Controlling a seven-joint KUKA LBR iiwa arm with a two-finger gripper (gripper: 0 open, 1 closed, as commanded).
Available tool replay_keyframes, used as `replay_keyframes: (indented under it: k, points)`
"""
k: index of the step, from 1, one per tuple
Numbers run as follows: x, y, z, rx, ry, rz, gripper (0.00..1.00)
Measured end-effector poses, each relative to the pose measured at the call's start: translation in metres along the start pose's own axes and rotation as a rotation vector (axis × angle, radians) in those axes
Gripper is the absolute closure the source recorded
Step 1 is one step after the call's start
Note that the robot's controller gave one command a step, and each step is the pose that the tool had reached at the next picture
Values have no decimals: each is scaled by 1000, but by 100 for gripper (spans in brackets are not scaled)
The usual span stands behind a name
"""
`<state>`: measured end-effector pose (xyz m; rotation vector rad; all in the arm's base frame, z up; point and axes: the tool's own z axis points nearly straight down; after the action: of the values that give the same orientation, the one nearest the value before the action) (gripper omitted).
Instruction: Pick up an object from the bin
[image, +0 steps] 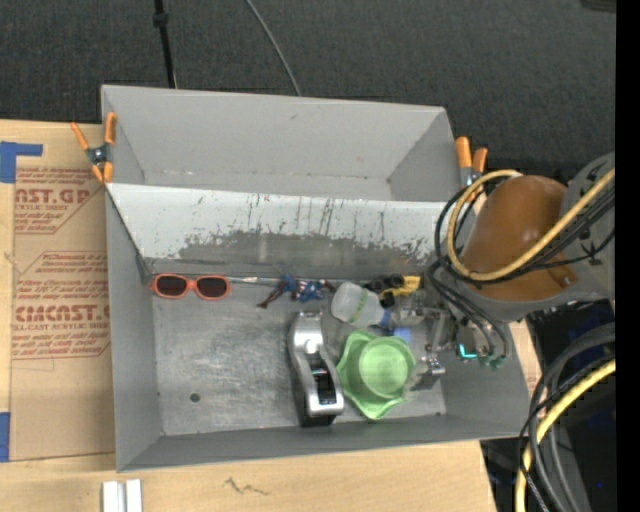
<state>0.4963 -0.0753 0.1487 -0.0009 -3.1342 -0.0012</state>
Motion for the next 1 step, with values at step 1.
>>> replay_keyframes:
  k: [1]
  points:
    - [-2, 0, -4, 1, -8, -1, 0]
